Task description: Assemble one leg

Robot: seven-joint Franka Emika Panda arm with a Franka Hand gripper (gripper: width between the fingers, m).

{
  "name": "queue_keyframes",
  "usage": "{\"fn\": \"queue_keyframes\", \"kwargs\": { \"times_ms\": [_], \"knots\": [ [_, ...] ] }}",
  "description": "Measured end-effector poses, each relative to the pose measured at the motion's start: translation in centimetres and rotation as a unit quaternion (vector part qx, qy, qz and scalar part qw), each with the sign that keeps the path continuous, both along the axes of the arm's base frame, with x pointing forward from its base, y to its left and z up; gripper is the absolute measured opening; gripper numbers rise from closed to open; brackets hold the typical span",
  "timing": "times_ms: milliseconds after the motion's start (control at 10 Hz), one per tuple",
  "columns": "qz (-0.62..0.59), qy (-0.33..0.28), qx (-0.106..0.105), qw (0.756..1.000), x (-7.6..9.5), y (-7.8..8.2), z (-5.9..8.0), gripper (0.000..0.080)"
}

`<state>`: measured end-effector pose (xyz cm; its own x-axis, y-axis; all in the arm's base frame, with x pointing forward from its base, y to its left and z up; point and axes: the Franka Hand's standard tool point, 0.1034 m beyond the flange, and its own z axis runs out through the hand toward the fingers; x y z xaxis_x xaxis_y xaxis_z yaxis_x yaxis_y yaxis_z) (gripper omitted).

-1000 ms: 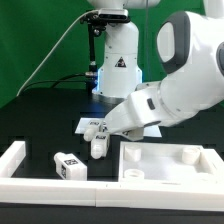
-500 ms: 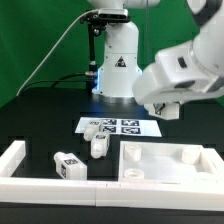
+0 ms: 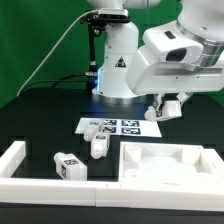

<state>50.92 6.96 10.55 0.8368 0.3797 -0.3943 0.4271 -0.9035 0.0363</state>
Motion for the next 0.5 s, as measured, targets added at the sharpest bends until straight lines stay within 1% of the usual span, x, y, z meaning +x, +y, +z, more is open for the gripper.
{"fn": "queue_keyframes", "kwargs": {
  "times_ms": [100,200,300,400,500],
  "knots": [
    [0.005,-0.037,0.015,0.999,1.0,1.1,0.9,0.0285],
    [-0.002,-0.071,0.038,0.997,2.3,2.2,2.1,0.0285],
    [0.009,-0.131,0.062,0.989,4.7,2.9,3.4,0.0285],
    [0.027,-0.173,0.076,0.982,5.5,2.9,3.8,0.0285],
    [0.036,-0.206,0.086,0.974,5.5,2.7,3.7,0.0285]
  ]
}}
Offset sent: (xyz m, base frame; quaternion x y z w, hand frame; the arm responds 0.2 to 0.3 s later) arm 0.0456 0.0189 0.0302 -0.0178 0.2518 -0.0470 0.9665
